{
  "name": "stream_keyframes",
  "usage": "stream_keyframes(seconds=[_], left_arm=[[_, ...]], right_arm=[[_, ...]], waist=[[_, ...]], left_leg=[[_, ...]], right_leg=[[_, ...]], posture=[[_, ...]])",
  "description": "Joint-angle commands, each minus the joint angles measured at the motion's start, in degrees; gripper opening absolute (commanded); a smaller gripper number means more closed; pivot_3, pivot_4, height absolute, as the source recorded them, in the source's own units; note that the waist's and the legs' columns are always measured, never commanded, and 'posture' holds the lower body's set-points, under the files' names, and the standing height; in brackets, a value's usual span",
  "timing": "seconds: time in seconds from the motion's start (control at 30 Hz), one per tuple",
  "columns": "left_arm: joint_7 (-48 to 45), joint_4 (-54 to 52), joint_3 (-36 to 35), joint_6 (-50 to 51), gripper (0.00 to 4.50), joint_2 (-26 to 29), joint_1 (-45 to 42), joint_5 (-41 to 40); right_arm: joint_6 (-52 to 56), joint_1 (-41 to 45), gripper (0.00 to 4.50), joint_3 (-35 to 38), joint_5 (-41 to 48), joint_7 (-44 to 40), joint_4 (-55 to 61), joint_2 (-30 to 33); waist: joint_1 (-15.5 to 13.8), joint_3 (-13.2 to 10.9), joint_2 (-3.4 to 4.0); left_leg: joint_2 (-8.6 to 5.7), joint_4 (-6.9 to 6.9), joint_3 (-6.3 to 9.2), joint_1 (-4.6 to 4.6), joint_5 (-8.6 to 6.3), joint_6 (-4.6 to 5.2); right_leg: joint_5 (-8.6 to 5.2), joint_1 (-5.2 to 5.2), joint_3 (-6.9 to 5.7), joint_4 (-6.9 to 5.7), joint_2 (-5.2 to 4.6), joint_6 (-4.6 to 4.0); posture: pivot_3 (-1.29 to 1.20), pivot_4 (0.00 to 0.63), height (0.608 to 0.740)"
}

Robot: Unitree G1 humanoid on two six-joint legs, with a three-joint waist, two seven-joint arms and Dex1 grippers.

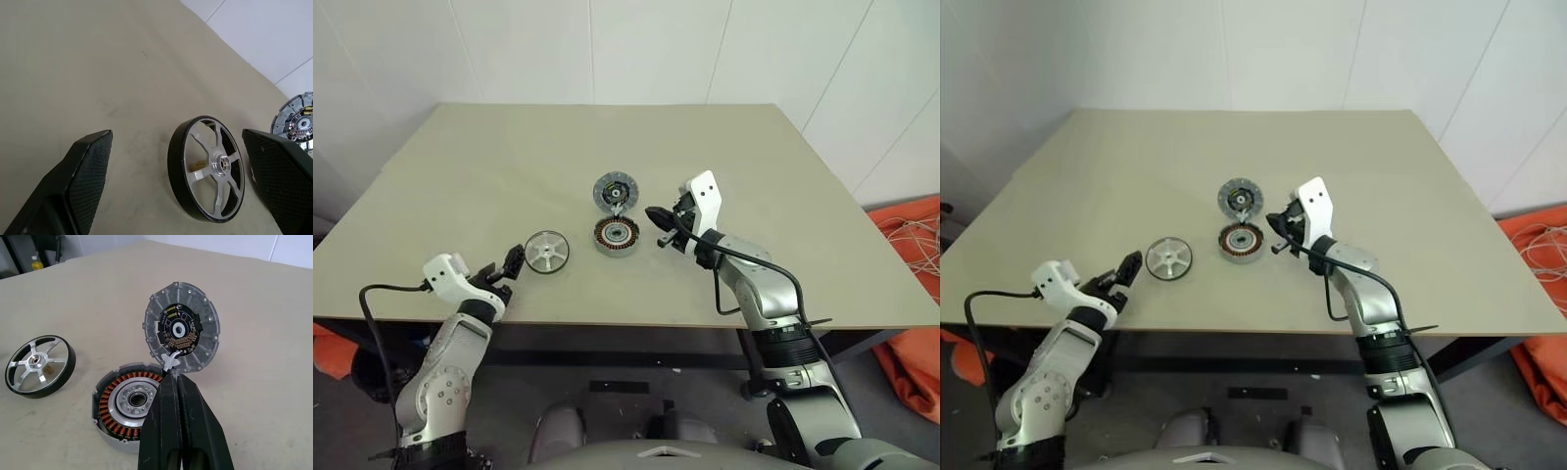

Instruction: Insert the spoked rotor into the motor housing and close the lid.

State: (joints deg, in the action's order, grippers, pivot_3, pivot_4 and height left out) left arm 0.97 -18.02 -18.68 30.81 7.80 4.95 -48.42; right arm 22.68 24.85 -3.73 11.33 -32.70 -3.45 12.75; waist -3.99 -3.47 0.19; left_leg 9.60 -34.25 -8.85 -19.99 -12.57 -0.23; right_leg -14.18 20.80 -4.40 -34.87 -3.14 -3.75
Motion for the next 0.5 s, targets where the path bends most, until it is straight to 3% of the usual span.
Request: stream_keyframes(seconds=[0.03,0.5], left_arm=[[-0.6,-1.0,-0.2,2.2,4.50,0.6,-1.2,-2.0],[0.9,2.1,-0.5,9.6,4.50,2.2,-5.1,-2.5]], right_arm=[[-0.6,0.3,0.04,-0.2,0.5,0.4,3.3,-0.2],[-0.8,0.3,0.04,0.1,0.6,1.7,3.7,0.0]], waist=[[0.0,0.0,0.00],[0.0,0.0,0.00]], left_leg=[[0.00,0.00,0.00,0.00,0.00,0.00],[0.00,0.00,0.00,-0.01,0.02,-0.03]], right_leg=[[0.00,0.00,0.00,0.00,0.00,0.00],[0.00,0.01,0.00,-0.01,0.00,0.00]], posture=[[0.00,0.000,0.740],[0.00,0.000,0.740]])
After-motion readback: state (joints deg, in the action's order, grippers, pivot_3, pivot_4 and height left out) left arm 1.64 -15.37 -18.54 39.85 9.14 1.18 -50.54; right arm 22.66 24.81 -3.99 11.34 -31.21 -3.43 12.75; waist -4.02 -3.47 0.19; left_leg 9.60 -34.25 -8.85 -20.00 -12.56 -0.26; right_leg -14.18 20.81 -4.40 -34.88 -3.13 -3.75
